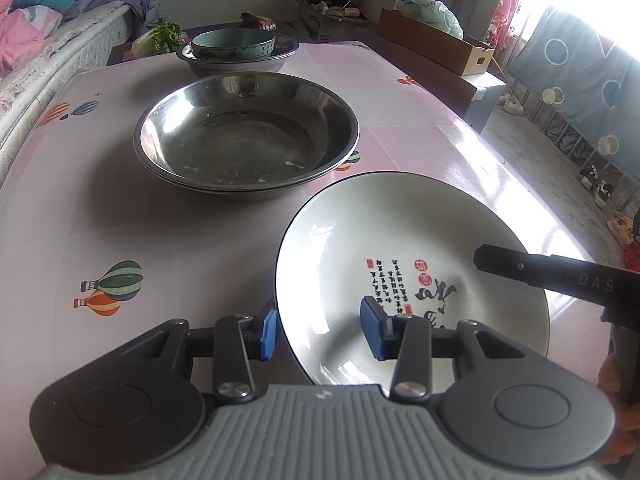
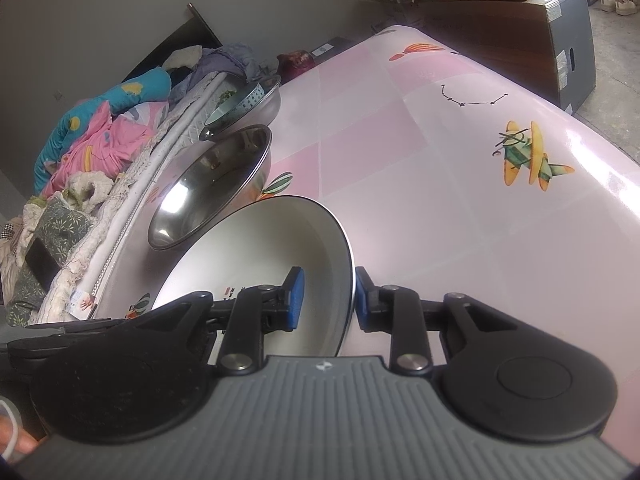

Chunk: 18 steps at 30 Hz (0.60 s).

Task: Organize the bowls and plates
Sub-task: 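Carry the white plate over the stacked steel basins with the left gripper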

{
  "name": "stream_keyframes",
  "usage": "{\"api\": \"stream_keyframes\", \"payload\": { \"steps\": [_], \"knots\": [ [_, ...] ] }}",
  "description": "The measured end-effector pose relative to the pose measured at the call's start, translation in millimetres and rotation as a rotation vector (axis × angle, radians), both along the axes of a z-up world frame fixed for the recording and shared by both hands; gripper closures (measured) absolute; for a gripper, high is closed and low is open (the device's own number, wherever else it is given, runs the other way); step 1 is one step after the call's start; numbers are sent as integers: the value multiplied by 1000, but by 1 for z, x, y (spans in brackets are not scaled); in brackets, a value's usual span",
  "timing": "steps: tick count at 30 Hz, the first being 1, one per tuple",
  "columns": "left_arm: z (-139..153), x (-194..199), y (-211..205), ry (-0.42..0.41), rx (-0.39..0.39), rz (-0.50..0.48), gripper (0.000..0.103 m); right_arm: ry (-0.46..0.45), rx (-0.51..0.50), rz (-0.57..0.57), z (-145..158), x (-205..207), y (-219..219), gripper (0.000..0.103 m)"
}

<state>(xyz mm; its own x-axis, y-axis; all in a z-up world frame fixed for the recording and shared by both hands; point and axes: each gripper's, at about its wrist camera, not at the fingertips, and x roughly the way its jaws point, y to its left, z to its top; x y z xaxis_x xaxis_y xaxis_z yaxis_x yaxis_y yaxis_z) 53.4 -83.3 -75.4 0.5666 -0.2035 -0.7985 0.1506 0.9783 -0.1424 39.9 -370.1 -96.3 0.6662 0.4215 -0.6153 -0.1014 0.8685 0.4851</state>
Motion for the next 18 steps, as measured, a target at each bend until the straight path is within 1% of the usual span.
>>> {"api": "stream_keyframes", "payload": {
  "steps": [5,9,15,18],
  "knots": [
    [1,-1,0,-14,-7,-8,61,-6,-8,-2,3,-1,-2,77],
    [2,-4,-2,-41,2,-28,61,-9,-14,-5,3,-1,-3,77],
    [-2,-5,-2,-32,-11,-37,61,-11,-16,-10,5,0,-5,77],
    [-3,-5,-1,-43,-14,-41,61,-12,-18,-10,5,1,-5,77]
  ]
}}
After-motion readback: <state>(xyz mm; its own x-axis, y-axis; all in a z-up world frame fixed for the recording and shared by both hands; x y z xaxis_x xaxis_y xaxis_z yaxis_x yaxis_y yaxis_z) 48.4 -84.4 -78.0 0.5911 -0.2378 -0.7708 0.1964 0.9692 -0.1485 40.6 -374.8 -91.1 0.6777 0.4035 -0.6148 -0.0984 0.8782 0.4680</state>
